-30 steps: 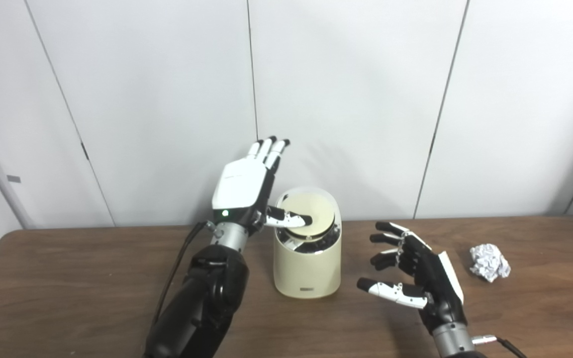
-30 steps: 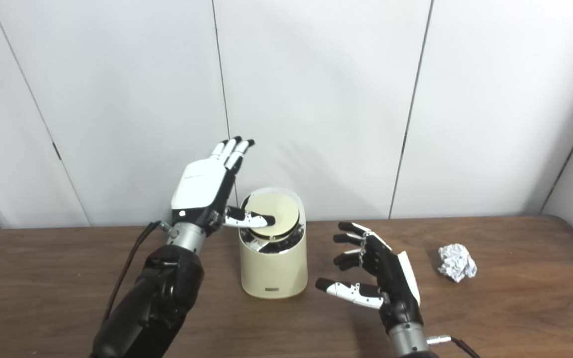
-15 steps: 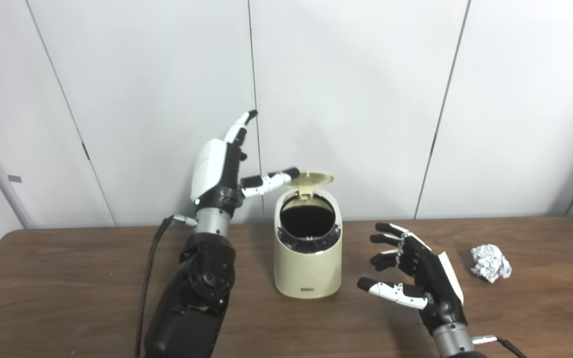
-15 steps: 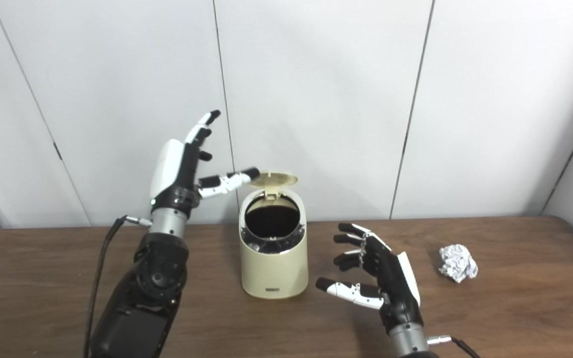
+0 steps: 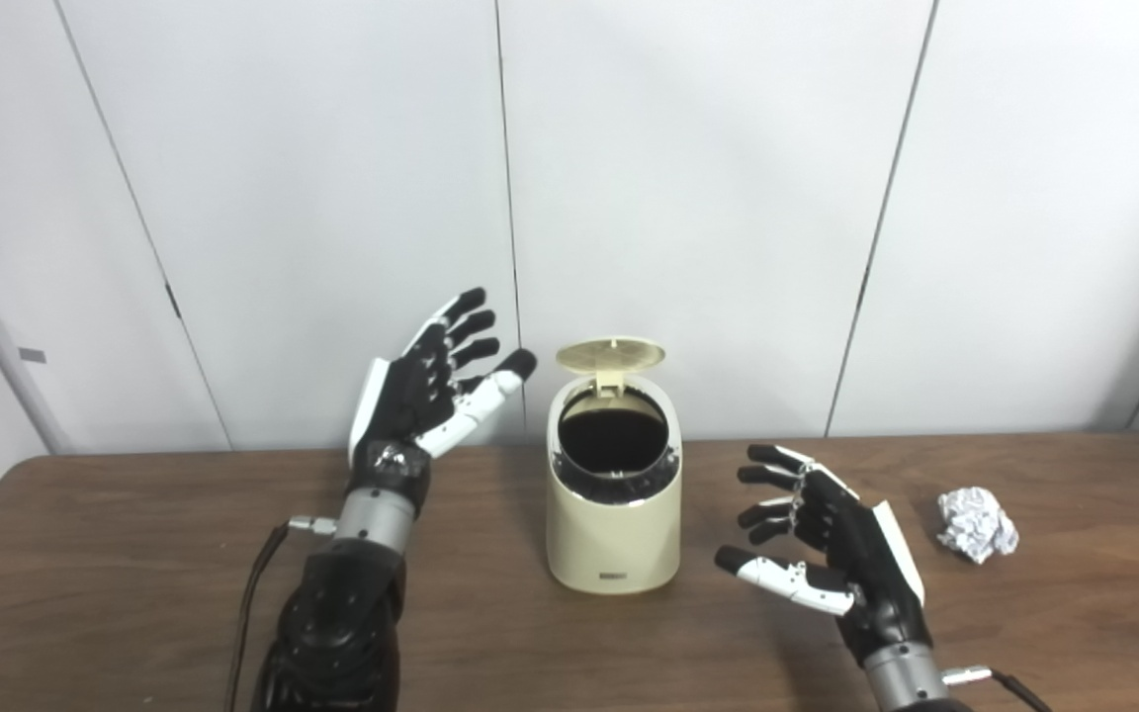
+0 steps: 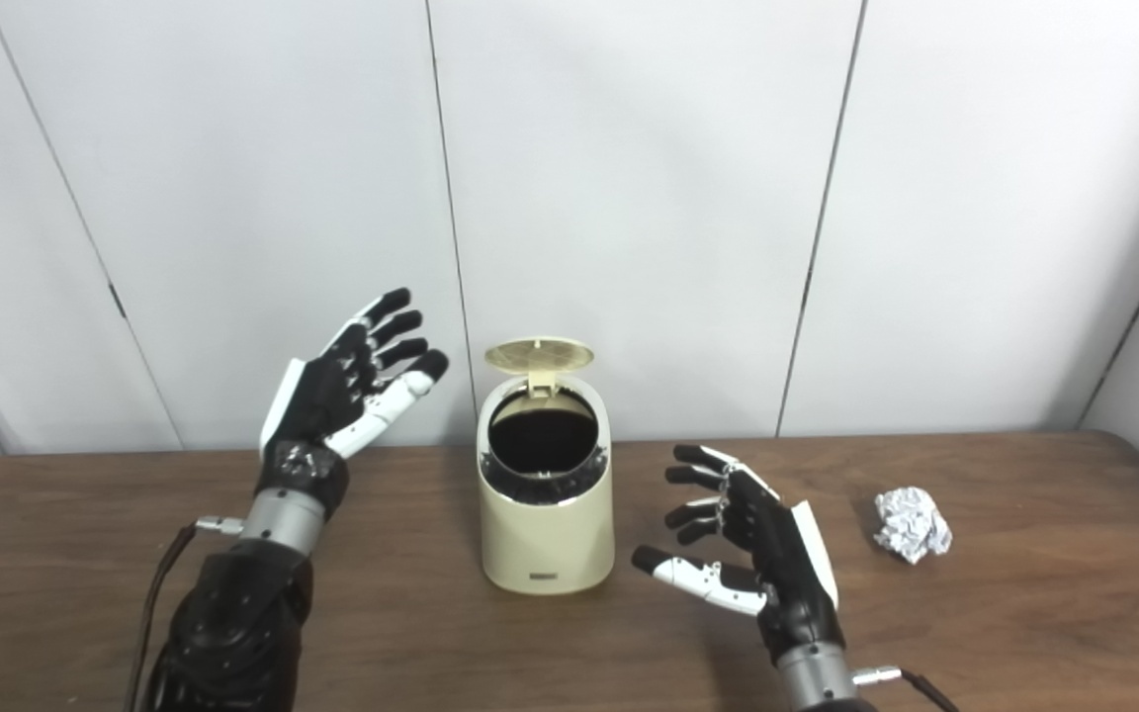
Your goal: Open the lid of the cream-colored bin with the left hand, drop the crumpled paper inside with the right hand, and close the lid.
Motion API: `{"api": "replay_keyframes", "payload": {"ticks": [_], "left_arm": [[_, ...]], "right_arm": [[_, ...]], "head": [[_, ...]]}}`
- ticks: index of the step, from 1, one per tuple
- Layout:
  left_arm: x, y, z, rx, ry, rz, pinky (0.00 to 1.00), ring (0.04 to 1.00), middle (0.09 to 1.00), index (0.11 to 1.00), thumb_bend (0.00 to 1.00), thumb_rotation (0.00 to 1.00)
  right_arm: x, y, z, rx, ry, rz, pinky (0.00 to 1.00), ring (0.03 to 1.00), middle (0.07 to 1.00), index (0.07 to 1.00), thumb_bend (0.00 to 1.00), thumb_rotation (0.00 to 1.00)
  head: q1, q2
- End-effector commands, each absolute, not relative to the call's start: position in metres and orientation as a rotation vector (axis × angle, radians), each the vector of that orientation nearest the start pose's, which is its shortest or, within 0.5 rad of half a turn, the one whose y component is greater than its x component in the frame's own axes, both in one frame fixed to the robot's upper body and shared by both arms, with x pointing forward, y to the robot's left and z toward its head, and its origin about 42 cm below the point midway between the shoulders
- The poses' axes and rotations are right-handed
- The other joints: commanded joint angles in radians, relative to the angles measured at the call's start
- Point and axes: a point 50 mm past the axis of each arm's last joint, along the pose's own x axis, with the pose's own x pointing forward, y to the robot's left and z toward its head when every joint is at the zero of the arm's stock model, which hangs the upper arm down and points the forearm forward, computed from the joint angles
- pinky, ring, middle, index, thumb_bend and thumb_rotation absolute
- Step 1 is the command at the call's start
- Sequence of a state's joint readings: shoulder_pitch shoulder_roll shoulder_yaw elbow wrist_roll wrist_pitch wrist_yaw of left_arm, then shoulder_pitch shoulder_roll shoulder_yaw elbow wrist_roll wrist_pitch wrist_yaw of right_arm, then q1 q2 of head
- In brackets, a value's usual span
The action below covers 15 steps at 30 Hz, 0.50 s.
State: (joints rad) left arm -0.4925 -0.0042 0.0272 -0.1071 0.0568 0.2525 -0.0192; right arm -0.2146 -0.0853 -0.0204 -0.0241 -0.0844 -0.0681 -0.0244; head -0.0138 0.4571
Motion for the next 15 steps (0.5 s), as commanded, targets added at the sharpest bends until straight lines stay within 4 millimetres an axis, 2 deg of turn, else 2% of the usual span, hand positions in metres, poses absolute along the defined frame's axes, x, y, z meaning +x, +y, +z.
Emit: {"api": "replay_keyframes", "payload": {"ticks": [1,4,8,13,15], "left_arm": [[0.395,0.174,0.279,0.0,-0.399,-0.11,0.69,0.804,0.876,0.944,0.76,0.41],[0.389,0.183,0.261,-0.02,-0.386,-0.114,0.72,0.829,0.888,0.964,0.75,0.43],[0.382,0.19,0.237,-0.015,-0.352,-0.132,0.75,0.871,0.922,0.995,0.77,0.46],[0.38,0.193,0.216,0.027,-0.333,-0.135,0.75,0.888,0.927,1.0,0.85,0.46],[0.379,0.195,0.206,0.07,-0.325,-0.136,0.81,0.896,0.932,1.0,0.85,0.46]], "right_arm": [[0.35,-0.227,0.19,-0.158,-0.386,0.005,0.47,0.545,0.71,0.752,0.7,0.25],[0.35,-0.228,0.191,-0.159,-0.385,0.008,0.48,0.545,0.705,0.75,0.69,0.23],[0.35,-0.231,0.189,-0.162,-0.38,0.008,0.51,0.558,0.707,0.75,0.71,0.25],[0.349,-0.232,0.189,-0.163,-0.38,0.006,0.49,0.554,0.703,0.746,0.71,0.25],[0.349,-0.233,0.189,-0.165,-0.383,0.005,0.48,0.555,0.705,0.748,0.71,0.25]], "head": [[0.0,0.001],[0.003,0.004],[0.005,0.004],[0.007,0.001],[0.007,0.001]]}}
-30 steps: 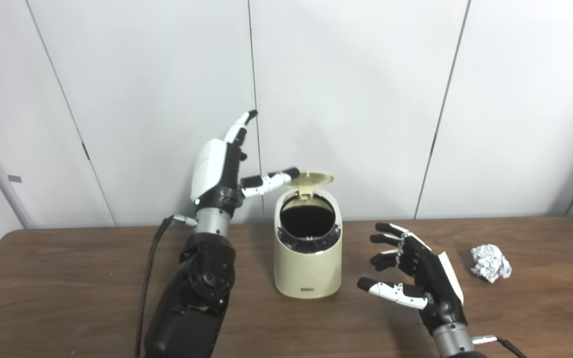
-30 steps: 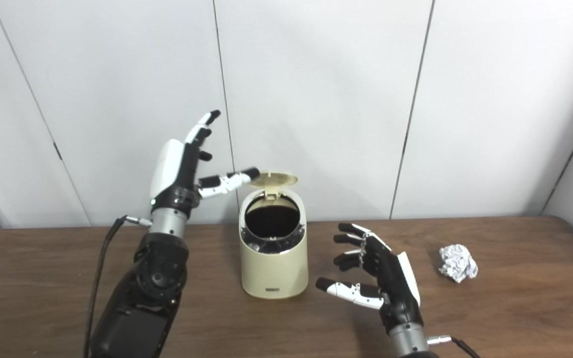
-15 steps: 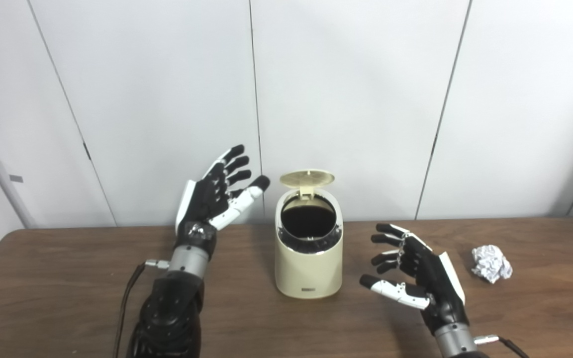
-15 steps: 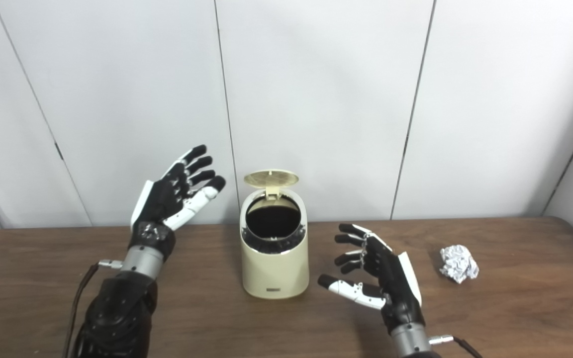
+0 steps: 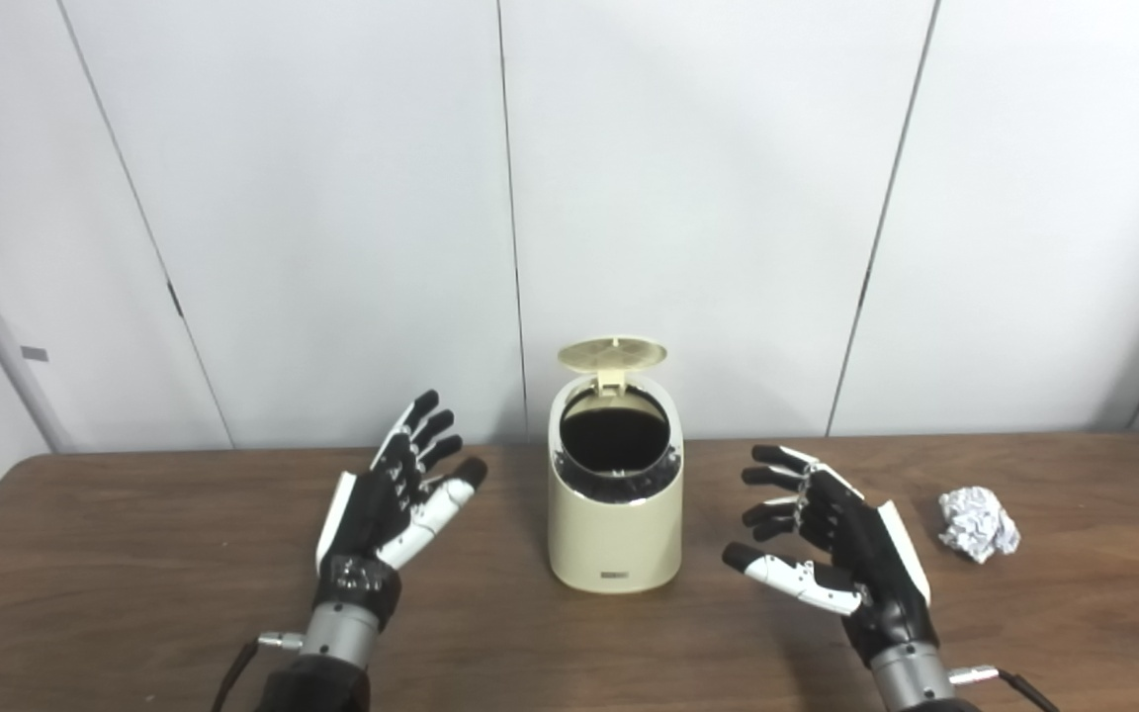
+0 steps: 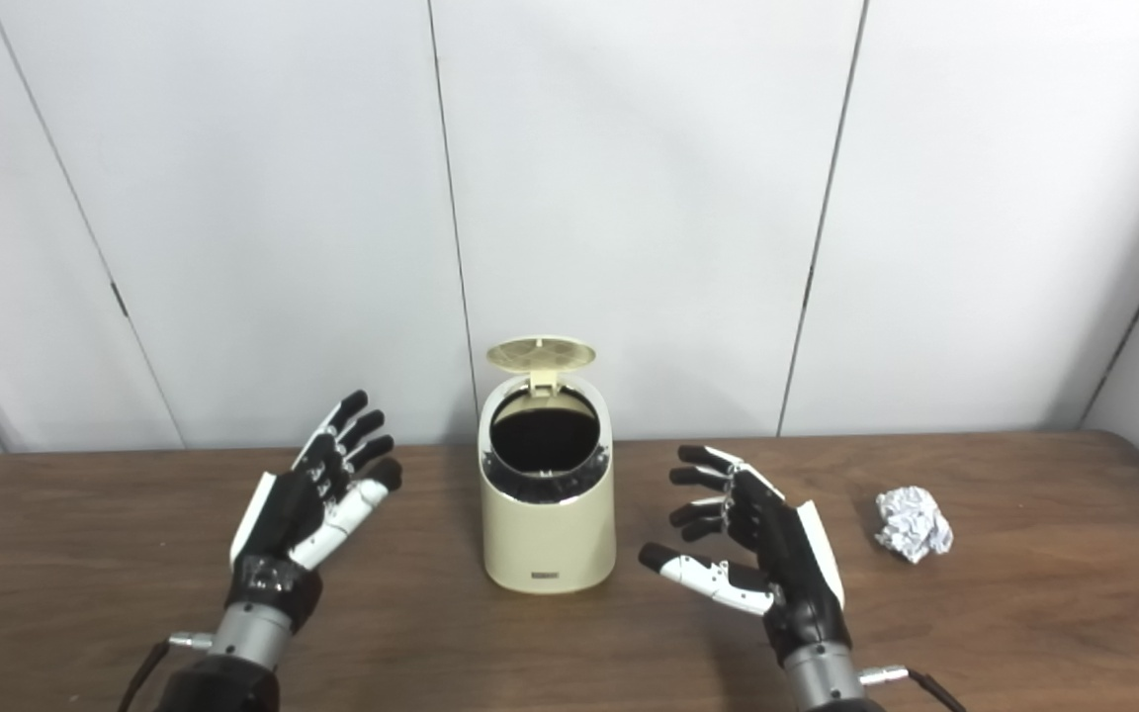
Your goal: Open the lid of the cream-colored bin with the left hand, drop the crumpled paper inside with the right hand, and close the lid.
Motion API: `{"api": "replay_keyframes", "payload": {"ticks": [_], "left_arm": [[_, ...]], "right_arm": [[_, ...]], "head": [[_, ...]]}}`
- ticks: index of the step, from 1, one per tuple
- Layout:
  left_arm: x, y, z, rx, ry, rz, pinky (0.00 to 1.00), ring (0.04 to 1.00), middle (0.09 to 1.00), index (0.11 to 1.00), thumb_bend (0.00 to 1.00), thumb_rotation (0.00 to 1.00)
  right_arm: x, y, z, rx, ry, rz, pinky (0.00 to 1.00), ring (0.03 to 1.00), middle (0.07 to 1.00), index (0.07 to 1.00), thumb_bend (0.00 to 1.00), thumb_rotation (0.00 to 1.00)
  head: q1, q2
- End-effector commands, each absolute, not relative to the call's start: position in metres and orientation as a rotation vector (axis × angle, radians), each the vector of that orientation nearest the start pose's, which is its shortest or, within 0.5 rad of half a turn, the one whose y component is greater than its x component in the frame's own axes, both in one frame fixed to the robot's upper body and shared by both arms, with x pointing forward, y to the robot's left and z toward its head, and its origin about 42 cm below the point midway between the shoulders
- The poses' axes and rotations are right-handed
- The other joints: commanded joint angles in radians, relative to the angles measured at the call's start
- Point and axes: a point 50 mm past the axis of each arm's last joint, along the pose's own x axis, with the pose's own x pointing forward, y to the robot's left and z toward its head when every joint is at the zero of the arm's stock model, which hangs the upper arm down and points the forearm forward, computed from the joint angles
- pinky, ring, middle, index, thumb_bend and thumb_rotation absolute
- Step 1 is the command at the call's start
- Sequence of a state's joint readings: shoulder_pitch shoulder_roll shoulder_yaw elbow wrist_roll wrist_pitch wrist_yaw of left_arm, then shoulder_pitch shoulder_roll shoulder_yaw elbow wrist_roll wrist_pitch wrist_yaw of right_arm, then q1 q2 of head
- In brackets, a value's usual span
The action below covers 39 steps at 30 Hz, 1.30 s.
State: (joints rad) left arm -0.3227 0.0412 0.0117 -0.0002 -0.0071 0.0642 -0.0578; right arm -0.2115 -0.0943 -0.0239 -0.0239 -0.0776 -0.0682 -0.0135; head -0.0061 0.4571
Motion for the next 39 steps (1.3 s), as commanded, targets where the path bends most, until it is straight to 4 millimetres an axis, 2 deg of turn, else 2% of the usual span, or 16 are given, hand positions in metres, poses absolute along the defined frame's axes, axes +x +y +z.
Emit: {"api": "replay_keyframes", "payload": {"ticks": [1,3,7,9,13,15,18,22,24,26,28,32,35,39], "left_arm": [[0.378,0.196,0.201,0.09,-0.321,-0.136,0.86,0.906,0.939,1.0,0.84,0.46],[0.377,0.197,0.195,0.112,-0.316,-0.14,0.89,0.914,0.942,1.0,0.84,0.46],[0.373,0.199,0.184,0.122,-0.297,-0.143,0.86,0.917,0.943,1.0,0.84,0.45],[0.371,0.199,0.18,0.11,-0.29,-0.142,0.79,0.882,0.927,0.988,0.8,0.4],[0.368,0.2,0.172,0.1,-0.279,-0.139,0.74,0.844,0.913,0.973,0.78,0.37],[0.368,0.2,0.169,0.11,-0.279,-0.137,0.75,0.84,0.904,0.965,0.77,0.35],[0.37,0.199,0.167,0.134,-0.292,-0.13,0.74,0.843,0.889,0.96,0.75,0.33],[0.375,0.197,0.165,0.144,-0.288,-0.124,0.73,0.838,0.876,0.951,0.76,0.32],[0.376,0.197,0.164,0.144,-0.279,-0.126,0.74,0.844,0.879,0.953,0.76,0.32],[0.377,0.198,0.162,0.147,-0.271,-0.128,0.74,0.847,0.882,0.954,0.76,0.31],[0.379,0.199,0.16,0.149,-0.267,-0.131,0.74,0.844,0.882,0.954,0.76,0.31],[0.381,0.203,0.159,0.134,-0.261,-0.132,0.75,0.85,0.891,0.959,0.74,0.29],[0.382,0.207,0.158,0.132,-0.258,-0.131,0.75,0.856,0.895,0.96,0.74,0.28],[0.383,0.212,0.158,0.147,-0.259,-0.13,0.75,0.856,0.895,0.962,0.73,0.29]], "right_arm": [[0.348,-0.233,0.189,-0.162,-0.383,0.004,0.48,0.554,0.703,0.745,0.71,0.24],[0.348,-0.233,0.189,-0.159,-0.38,0.004,0.48,0.556,0.706,0.744,0.71,0.24],[0.346,-0.236,0.188,-0.169,-0.38,0.0,0.48,0.558,0.706,0.743,0.72,0.25],[0.345,-0.237,0.188,-0.172,-0.38,-0.004,0.49,0.56,0.705,0.742,0.72,0.24],[0.344,-0.241,0.189,-0.169,-0.38,-0.009,0.49,0.565,0.709,0.744,0.73,0.24],[0.345,-0.243,0.19,-0.167,-0.382,-0.012,0.49,0.563,0.711,0.744,0.72,0.22],[0.35,-0.248,0.196,-0.182,-0.406,0.004,0.51,0.556,0.713,0.749,0.69,0.12],[0.358,-0.26,0.215,-0.239,-0.391,0.032,0.51,0.561,0.723,0.763,0.7,0.05],[0.364,-0.27,0.231,-0.368,-0.353,0.066,0.53,0.6,0.75,0.782,0.72,0.1],[0.371,-0.281,0.249,-0.554,-0.301,0.103,0.58,0.66,0.795,0.819,0.77,0.2],[0.378,-0.29,0.264,-0.708,-0.24,0.121,0.56,0.685,0.819,0.835,0.81,0.24],[0.386,-0.312,0.291,-0.886,-0.18,0.122,0.57,0.718,0.859,0.828,0.84,0.15],[0.391,-0.328,0.302,-0.947,-0.157,0.11,0.56,0.731,0.853,0.815,0.84,0.11],[0.4,-0.346,0.318,-1.001,-0.125,0.097,0.6,0.773,0.857,0.808,0.85,0.06]], "head": [[-0.001,0.0],[-0.004,-0.003],[-0.014,-0.004],[-0.022,-0.006],[-0.033,-0.008],[-0.037,-0.008],[-0.052,-0.011],[-0.078,-0.02],[-0.087,-0.024],[-0.119,-0.033],[-0.148,-0.041],[-0.19,-0.053],[-0.225,-0.063],[-0.265,-0.075]]}}
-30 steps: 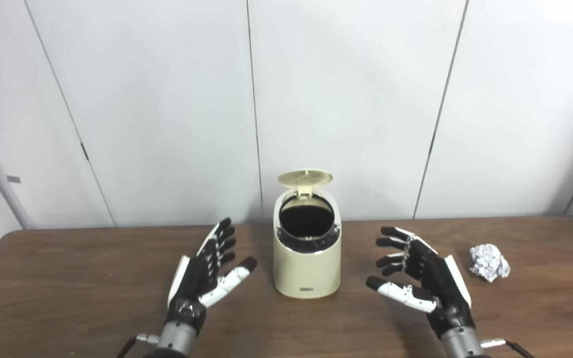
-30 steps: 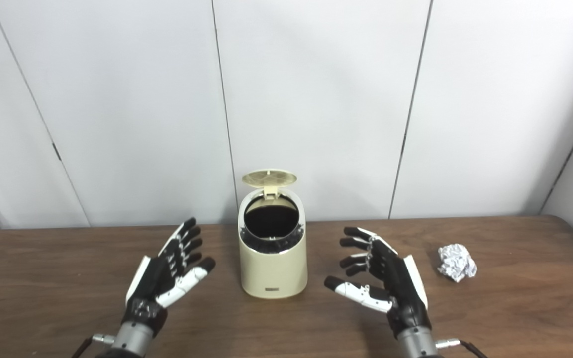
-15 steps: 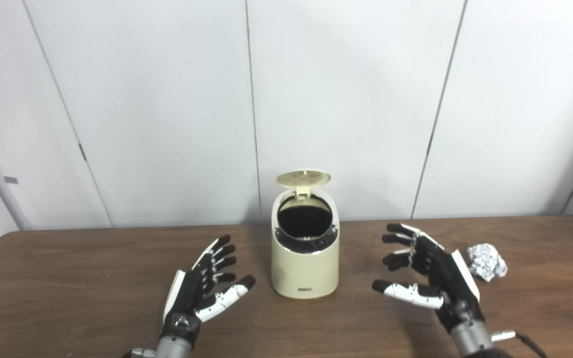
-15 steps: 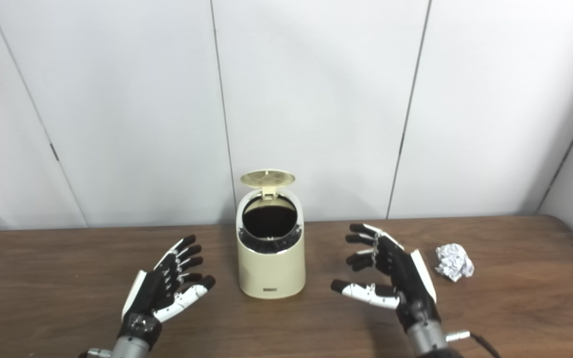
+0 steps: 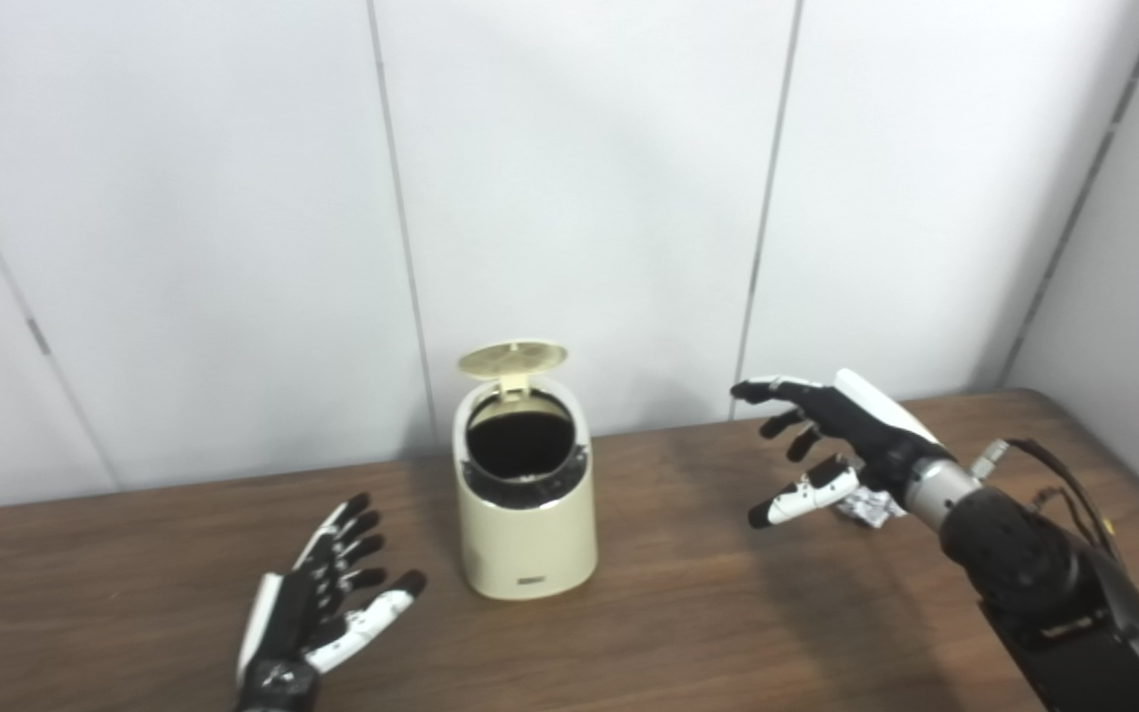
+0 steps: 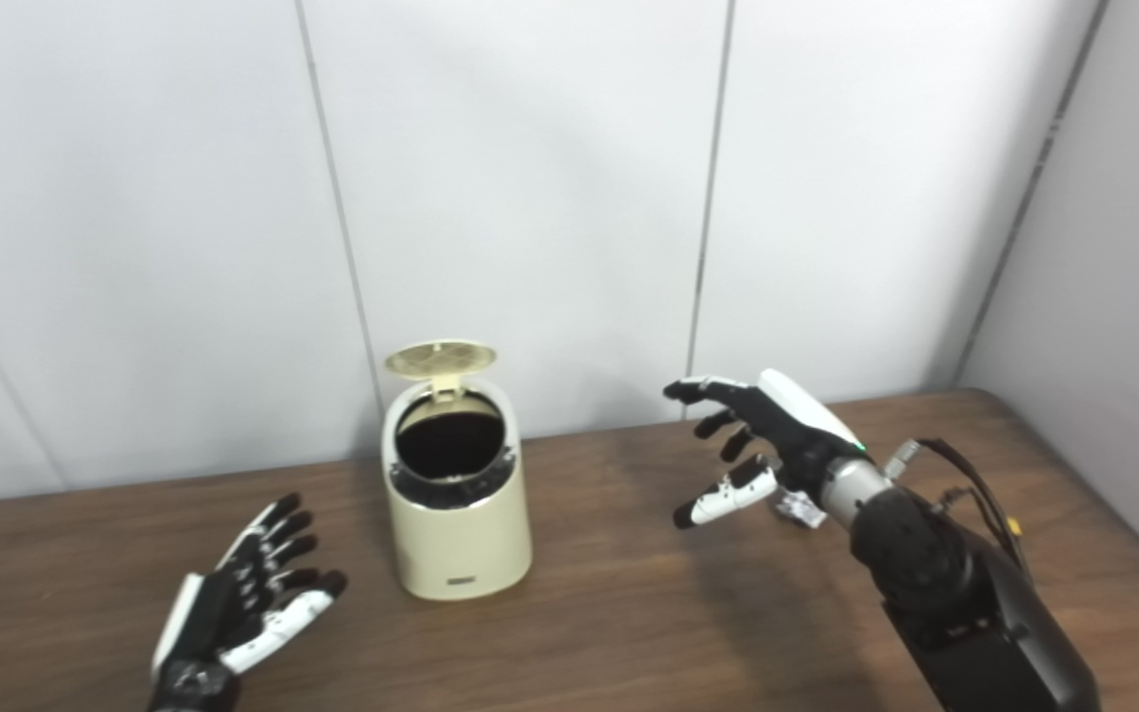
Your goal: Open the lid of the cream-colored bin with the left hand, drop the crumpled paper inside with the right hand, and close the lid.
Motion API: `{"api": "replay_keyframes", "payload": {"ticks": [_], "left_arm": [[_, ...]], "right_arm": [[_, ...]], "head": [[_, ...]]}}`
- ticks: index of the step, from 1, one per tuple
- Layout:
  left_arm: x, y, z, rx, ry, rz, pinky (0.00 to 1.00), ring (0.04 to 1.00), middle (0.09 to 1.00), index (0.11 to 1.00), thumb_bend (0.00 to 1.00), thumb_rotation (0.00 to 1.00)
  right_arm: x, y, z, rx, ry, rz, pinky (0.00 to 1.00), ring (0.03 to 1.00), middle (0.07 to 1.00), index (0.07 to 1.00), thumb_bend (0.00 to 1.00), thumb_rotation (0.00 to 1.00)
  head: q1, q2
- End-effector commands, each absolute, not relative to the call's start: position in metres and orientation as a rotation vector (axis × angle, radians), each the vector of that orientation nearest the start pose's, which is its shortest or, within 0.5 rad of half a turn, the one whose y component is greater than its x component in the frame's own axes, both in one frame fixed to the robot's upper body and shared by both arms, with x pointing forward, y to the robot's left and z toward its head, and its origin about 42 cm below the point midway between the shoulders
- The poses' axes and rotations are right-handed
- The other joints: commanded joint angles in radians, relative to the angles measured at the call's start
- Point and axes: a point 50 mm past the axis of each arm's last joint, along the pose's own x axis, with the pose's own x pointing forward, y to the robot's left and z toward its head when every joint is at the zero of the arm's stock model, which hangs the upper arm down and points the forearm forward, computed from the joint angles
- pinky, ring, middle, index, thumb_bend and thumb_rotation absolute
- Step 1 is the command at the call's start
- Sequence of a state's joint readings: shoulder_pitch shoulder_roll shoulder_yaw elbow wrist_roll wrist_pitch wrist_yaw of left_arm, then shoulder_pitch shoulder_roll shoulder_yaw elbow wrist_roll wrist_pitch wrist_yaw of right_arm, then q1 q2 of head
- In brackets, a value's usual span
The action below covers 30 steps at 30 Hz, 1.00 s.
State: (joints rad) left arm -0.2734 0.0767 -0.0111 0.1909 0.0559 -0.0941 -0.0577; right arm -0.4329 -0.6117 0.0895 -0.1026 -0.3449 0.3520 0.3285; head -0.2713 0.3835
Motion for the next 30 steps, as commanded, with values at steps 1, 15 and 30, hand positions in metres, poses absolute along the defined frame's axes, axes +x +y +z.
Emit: {"api": "replay_keyframes", "payload": {"ticks": [1,15,30], "left_arm": [[0.383,0.213,0.157,0.146,-0.259,-0.131,0.75,0.859,0.898,0.965,0.72,0.29],[0.381,0.227,0.163,0.184,-0.254,-0.118,0.82,0.863,0.908,0.96,0.6,0.23],[0.382,0.228,0.164,0.204,-0.255,-0.116,0.82,0.864,0.912,0.961,0.58,0.21]], "right_arm": [[0.401,-0.348,0.322,-1.012,-0.106,0.091,0.61,0.787,0.859,0.808,0.84,0.04],[0.421,-0.362,0.351,-1.287,0.094,0.084,0.76,0.869,0.896,0.819,0.85,0.06],[0.44,-0.374,0.343,-1.477,0.272,0.087,0.82,0.928,0.92,0.811,0.88,0.1]], "head": [[-0.016,-0.005],[-0.115,-0.015],[-0.126,-0.012]]}}
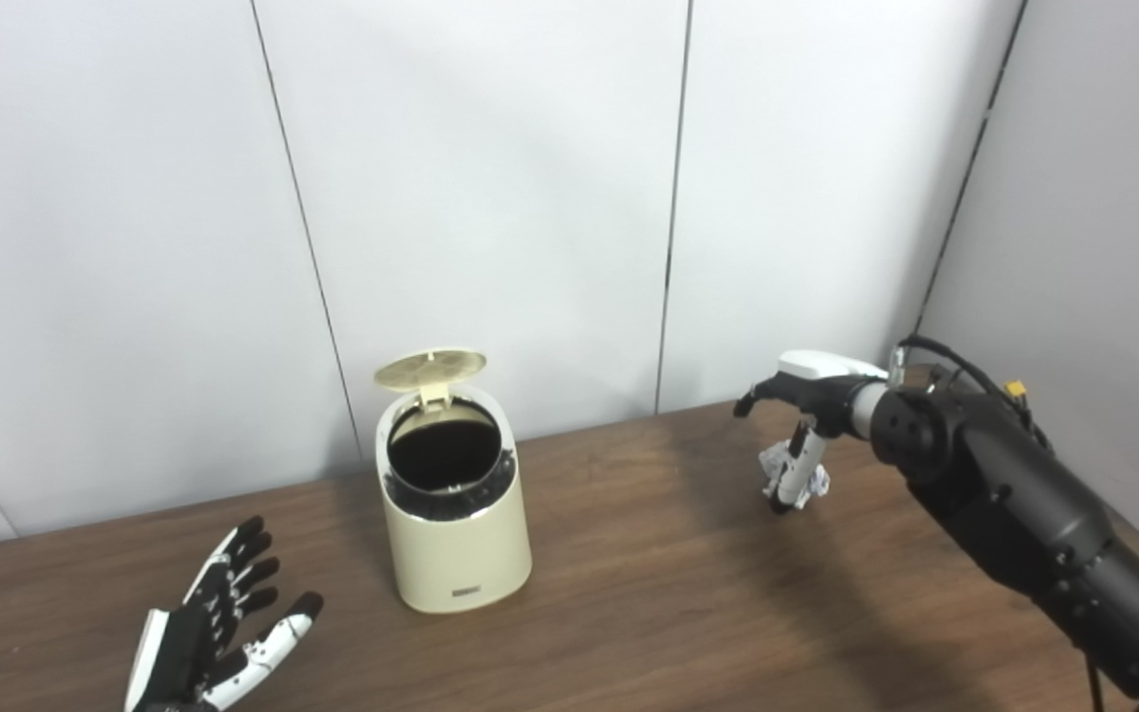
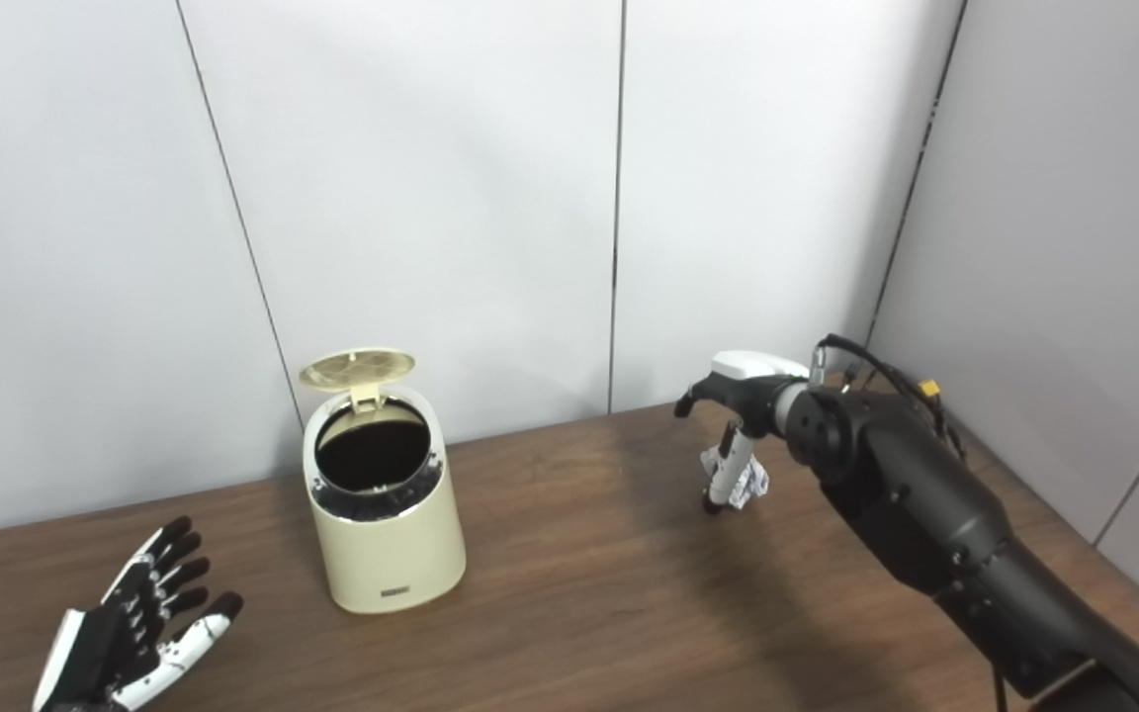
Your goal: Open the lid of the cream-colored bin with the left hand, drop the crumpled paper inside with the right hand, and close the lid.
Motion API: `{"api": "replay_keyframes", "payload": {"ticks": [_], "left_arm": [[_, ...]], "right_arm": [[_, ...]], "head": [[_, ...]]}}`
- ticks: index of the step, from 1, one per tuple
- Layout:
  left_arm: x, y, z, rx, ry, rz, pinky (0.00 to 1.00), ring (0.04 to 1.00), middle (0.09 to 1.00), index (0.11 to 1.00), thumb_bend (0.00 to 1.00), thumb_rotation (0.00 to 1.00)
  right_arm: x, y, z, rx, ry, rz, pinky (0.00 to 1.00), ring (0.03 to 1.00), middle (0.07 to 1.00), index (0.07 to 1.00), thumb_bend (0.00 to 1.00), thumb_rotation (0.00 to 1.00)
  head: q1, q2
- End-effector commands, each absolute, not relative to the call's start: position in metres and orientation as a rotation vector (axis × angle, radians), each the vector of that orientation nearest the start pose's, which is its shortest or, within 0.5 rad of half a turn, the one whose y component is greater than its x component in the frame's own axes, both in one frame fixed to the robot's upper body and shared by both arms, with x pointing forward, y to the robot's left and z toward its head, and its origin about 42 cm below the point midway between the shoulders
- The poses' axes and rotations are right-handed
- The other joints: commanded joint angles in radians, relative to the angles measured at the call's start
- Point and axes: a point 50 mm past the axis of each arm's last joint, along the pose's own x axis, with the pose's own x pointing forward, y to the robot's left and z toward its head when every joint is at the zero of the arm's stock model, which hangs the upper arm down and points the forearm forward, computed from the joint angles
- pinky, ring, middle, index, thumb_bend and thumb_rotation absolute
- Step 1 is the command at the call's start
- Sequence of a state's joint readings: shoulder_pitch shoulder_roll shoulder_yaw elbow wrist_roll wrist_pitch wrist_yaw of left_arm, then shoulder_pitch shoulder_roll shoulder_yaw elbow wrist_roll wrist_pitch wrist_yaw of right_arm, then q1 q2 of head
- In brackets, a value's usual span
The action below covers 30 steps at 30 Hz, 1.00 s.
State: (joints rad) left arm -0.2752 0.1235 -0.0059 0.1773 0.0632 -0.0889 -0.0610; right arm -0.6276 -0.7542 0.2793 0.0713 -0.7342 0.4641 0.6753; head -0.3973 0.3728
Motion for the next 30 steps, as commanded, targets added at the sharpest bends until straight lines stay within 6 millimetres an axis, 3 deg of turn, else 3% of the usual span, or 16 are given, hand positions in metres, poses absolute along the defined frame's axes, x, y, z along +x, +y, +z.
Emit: {"api": "replay_keyframes", "payload": {"ticks": [1,10,19,30], "left_arm": [[0.382,0.228,0.164,0.202,-0.255,-0.118,0.82,0.864,0.912,0.961,0.58,0.21],[0.381,0.227,0.165,0.168,-0.239,-0.127,0.81,0.867,0.911,0.957,0.59,0.18],[0.379,0.224,0.166,0.13,-0.228,-0.147,0.77,0.872,0.918,0.966,0.6,0.2],[0.379,0.223,0.166,0.117,-0.226,-0.15,0.78,0.868,0.917,0.957,0.59,0.17]], "right_arm": [[0.441,-0.375,0.342,-1.483,0.283,0.087,0.82,0.928,0.92,0.812,0.88,0.1],[0.449,-0.384,0.331,-1.442,0.361,0.079,0.76,0.905,0.937,0.86,0.89,0.11],[0.453,-0.392,0.312,-1.439,0.36,0.042,0.57,0.747,0.915,0.865,0.86,0.08],[0.449,-0.39,0.289,-1.415,0.304,0.013,0.69,0.826,0.882,0.84,0.8,0.03]], "head": [[0.0,-0.001],[0.0,0.005],[0.002,0.006],[0.006,0.015]]}}
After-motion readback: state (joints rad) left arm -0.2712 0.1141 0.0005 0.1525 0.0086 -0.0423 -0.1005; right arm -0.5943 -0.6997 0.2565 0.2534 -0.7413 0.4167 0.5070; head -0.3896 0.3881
